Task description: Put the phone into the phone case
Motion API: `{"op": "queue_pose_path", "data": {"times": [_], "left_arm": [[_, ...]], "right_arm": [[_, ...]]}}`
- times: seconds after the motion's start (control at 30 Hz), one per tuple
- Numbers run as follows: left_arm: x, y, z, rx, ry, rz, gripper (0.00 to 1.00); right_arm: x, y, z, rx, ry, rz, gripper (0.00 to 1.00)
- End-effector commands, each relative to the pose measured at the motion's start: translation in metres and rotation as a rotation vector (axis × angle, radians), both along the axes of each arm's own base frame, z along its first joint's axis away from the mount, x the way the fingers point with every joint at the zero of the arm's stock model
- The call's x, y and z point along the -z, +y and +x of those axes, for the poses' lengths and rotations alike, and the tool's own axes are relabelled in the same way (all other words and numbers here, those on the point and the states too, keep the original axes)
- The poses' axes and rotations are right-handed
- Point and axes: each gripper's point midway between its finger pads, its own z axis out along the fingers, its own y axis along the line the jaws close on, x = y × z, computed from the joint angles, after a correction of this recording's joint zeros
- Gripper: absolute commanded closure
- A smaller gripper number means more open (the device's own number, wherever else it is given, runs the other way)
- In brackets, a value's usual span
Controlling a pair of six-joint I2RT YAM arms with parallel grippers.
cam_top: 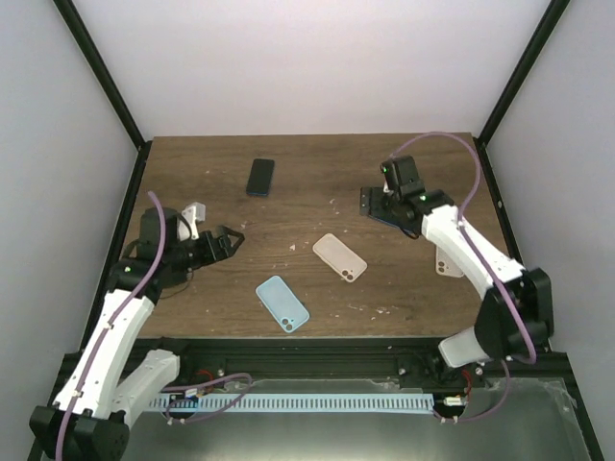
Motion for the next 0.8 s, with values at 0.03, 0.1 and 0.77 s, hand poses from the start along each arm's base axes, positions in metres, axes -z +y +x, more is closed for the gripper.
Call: {"op": "queue_pose_path", "data": {"times": [0.03, 0.1, 0.77], "left_arm": [[0.023, -0.01, -0.004, 0.046, 0.079, -0.045, 0.07], [0.035, -0.012, -0.006, 0.051, 0.113, -0.053, 0.09], [0.128, -0.051, -0.036, 0.118, 0.362, -0.093, 0.18]], "right_arm": [[0.017, -0.028, 0.043, -0.058, 0.017, -0.158, 0.0], [0.042, -0.022, 0.054, -0.153, 0.089, -0.119, 0.0], [0.118, -0.056, 0.133, -0.268, 0.256, -0.101, 0.0]]}}
